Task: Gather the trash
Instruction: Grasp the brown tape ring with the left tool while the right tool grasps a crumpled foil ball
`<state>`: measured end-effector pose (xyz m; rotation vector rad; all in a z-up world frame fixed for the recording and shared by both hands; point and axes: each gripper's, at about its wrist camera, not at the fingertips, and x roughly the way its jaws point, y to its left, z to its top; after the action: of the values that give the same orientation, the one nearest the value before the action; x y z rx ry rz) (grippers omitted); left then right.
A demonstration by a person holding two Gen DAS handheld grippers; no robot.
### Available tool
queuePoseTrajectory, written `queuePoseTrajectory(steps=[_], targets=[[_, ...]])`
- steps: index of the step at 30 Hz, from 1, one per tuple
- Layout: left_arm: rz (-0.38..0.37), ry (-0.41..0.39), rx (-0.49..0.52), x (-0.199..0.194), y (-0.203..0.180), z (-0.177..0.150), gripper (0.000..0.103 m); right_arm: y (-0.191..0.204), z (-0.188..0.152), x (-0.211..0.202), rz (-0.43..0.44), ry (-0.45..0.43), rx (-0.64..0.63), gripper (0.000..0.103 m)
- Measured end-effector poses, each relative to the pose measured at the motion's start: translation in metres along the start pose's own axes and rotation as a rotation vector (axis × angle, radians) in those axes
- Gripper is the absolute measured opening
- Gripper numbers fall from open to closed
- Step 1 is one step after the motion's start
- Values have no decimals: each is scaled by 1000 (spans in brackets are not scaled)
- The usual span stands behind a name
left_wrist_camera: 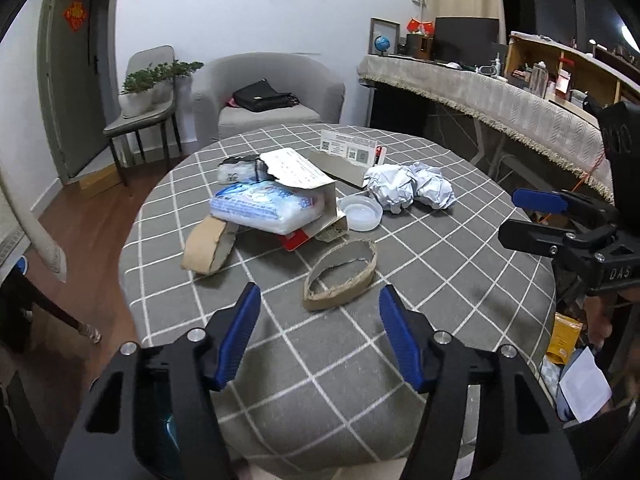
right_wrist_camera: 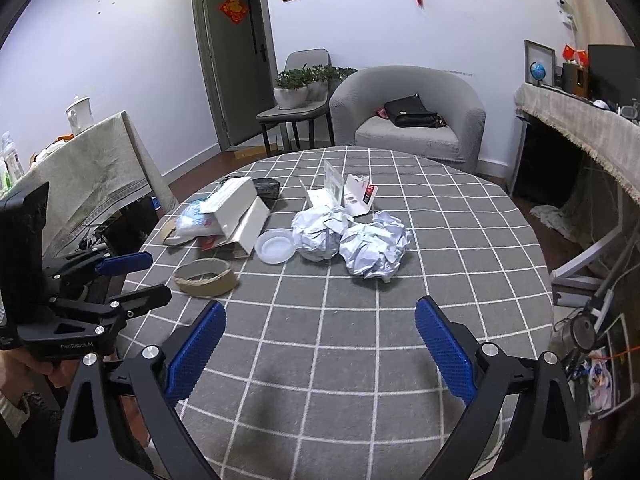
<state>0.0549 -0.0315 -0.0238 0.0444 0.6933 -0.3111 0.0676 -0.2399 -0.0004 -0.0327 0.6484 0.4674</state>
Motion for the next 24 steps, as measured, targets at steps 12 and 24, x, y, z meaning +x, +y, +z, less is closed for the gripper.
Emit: queuePoseTrajectory(steps=[12,24], targets=[[-49,54,40,36,-4,12,65,-22,14,24,1,34,14,96],[-86,77,70,49,-12,19,46,-40,30,57,-17,87,61,79]])
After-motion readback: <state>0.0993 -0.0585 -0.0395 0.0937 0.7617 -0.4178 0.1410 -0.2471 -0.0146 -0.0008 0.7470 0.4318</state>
